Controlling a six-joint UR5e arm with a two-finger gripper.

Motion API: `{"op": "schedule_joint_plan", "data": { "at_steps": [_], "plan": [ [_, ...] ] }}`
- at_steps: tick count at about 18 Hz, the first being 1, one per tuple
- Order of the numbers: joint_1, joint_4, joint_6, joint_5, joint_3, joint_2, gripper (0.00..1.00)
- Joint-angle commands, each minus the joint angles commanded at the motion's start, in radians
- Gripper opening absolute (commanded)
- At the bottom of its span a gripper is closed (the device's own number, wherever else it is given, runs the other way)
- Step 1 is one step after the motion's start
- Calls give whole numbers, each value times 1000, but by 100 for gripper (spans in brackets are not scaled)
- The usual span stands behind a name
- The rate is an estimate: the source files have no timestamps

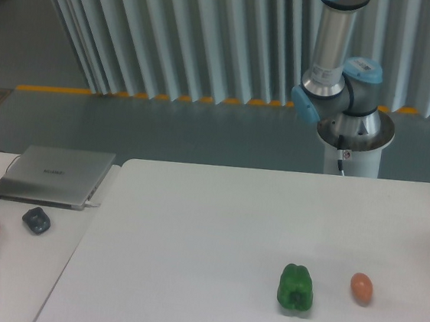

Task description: Place the red pepper on the table

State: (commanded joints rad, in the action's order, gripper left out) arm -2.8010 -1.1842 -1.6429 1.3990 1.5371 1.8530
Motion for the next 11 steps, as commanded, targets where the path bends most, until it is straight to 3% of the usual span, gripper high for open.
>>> {"op": "schedule_joint_plan", "data": {
  "at_steps": [9, 11],
  "plan": [
    [-29, 5, 12, -21, 8, 2, 100],
    [-38, 6, 88, -32, 0, 17, 100]
  ]
}}
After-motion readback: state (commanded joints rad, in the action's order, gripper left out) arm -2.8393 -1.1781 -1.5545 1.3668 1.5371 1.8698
